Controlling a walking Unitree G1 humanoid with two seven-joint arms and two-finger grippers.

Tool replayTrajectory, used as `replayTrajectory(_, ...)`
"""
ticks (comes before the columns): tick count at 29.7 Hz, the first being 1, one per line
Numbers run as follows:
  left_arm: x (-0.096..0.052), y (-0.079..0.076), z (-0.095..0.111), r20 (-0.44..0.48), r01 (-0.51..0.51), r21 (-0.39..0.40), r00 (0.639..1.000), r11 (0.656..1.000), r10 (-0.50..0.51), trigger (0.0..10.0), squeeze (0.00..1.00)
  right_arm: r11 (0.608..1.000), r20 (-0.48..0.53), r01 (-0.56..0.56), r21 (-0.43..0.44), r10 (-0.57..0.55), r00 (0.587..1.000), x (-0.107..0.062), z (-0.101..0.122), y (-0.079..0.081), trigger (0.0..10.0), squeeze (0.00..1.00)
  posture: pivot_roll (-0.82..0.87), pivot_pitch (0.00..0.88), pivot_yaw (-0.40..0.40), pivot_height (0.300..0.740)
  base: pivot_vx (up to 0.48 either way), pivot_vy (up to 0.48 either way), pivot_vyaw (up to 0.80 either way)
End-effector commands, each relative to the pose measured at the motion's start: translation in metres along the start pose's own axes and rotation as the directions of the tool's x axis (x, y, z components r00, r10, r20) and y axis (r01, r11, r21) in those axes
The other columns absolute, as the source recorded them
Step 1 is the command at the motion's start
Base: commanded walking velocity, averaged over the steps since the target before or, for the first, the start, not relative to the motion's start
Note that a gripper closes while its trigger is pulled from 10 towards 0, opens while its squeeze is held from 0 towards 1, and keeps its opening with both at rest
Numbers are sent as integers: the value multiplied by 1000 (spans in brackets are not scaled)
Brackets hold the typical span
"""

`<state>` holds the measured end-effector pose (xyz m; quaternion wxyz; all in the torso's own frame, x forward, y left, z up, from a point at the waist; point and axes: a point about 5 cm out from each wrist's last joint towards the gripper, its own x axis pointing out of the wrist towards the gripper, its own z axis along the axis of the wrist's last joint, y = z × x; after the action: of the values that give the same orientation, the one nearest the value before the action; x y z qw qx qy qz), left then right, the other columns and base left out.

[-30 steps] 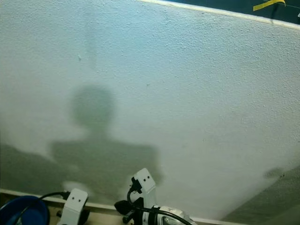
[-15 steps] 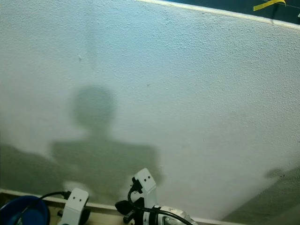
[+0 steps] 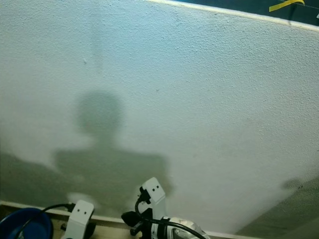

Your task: Clothes washing

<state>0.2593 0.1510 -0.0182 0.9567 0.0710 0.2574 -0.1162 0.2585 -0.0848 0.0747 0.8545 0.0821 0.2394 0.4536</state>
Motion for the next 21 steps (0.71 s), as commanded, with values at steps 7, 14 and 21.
replayTrajectory(7, 0, -2, -5, -29, 9, -6, 1000, 1000, -9, 10000, 0, 1000, -8, 14, 28, -14, 1000, -2, -3, -5, 10000, 0, -4, 70, -3, 740, 0, 0, 0)
replayTrajectory(14, 0, 2, -4, -28, 1, -4, 1000, 1000, -1, 10000, 0, 1000, -11, 8, 27, -8, 1000, 1, -3, -6, 10000, 0, 4, 68, -5, 740, 0, 0, 0)
replayTrajectory(21, 0, 4, -4, -29, 2, -1, 1000, 1000, -2, 10000, 0, 1000, -9, 7, 24, -7, 1000, 3, -2, -5, 10000, 0, 2, 64, -4, 740, 0, 0, 0)
